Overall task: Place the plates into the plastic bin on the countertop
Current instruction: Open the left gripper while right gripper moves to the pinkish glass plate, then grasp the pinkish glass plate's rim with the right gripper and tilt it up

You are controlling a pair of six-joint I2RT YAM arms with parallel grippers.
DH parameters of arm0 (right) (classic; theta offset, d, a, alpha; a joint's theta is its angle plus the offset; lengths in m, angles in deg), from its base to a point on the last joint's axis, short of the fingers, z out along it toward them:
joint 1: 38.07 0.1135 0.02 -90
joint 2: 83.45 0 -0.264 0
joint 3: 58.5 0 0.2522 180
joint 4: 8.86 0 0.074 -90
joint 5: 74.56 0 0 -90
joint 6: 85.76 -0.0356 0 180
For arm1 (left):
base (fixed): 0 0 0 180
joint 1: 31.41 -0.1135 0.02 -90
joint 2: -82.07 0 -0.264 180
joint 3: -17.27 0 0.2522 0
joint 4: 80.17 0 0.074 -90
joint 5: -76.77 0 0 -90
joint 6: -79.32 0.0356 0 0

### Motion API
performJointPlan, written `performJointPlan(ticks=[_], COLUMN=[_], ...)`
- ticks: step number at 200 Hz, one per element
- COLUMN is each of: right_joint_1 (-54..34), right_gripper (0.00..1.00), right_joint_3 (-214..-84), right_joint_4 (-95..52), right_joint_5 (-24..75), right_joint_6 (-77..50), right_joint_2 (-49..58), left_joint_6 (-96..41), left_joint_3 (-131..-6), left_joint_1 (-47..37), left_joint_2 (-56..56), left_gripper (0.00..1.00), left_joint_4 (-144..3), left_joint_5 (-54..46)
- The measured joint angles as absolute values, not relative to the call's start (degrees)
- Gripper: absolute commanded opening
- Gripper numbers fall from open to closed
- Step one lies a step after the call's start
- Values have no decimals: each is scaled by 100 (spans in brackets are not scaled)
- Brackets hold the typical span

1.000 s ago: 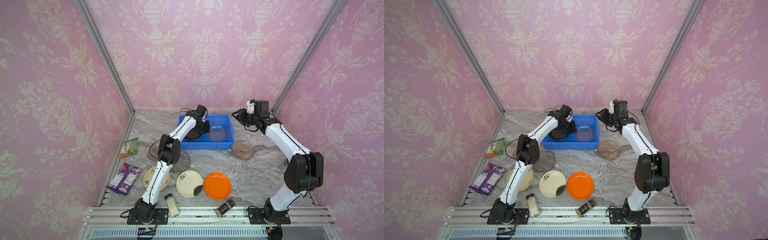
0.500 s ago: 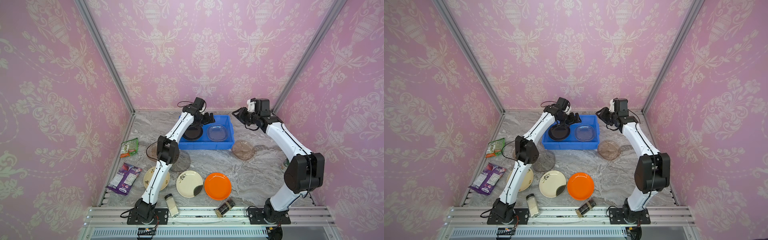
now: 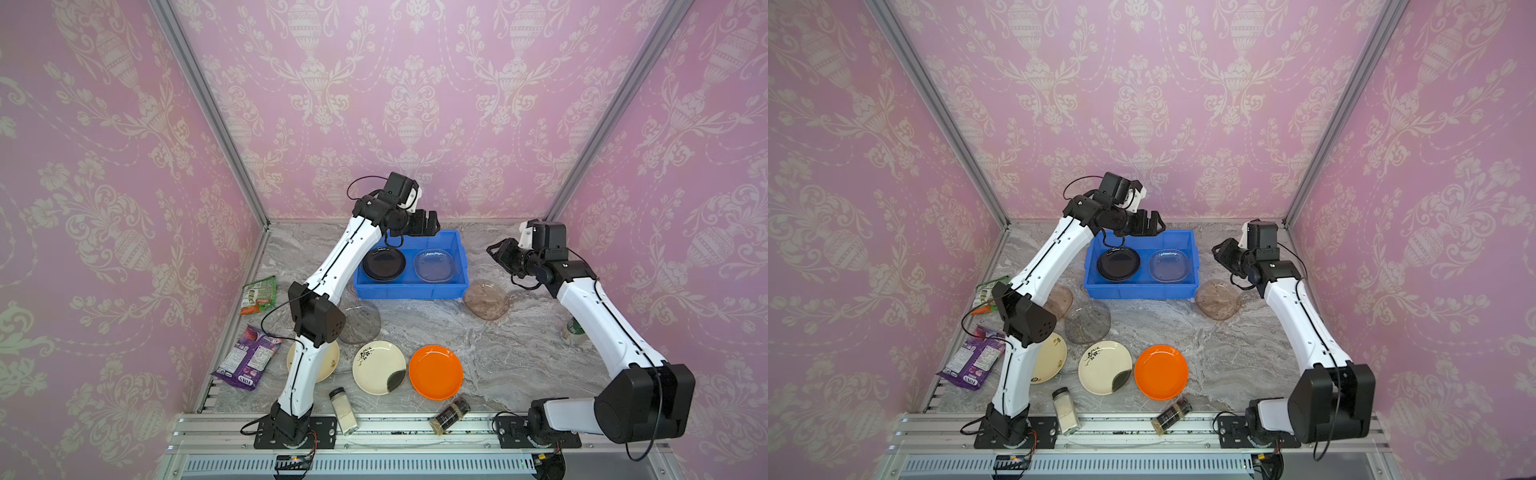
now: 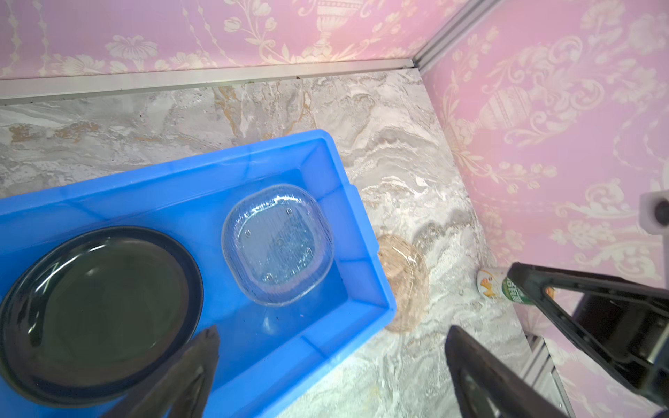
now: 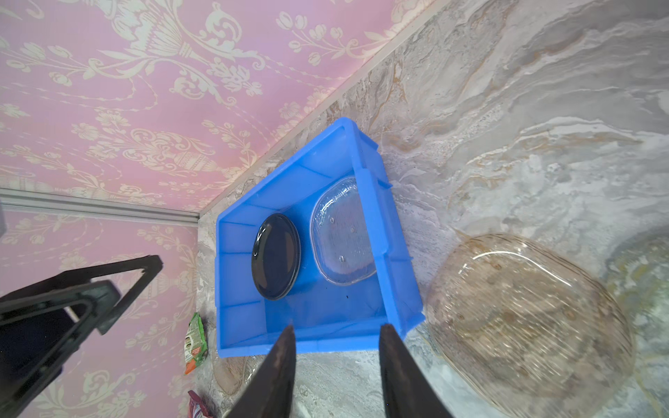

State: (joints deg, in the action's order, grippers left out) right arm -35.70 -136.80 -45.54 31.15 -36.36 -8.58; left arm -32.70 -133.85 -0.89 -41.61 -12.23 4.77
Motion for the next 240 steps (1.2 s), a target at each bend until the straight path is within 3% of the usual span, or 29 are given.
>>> performJointPlan(ticks=[28,70,122,240], right_joint_1=[-3729,-4018,-4536,-4632], right_gripper=[37,38,37,35], right_joint_3=[-12672,-11483,-10696,-10729], right_joint_4=[-4652,-4775,-4344,-3151], right_joint_5=[3001,2959,3215,3366], right_joint_6=[-3765,-3953,-4093,-4102], right_joint_2=[-1542,-2110,-1780,-115], left_joint_6=[-3336,-4116,-4405,-4426], left_joint_3=[-11831,-10104,-10058,-10194], left_joint_1=[110,175,173,171], left_joint_2=[-3429,-3304,-3309,-3580], left_gripper=[99,99,99,98], left_joint_4=[-2084,-3658,-4279,-4301], left_joint_5=[842,1657,1952,1941])
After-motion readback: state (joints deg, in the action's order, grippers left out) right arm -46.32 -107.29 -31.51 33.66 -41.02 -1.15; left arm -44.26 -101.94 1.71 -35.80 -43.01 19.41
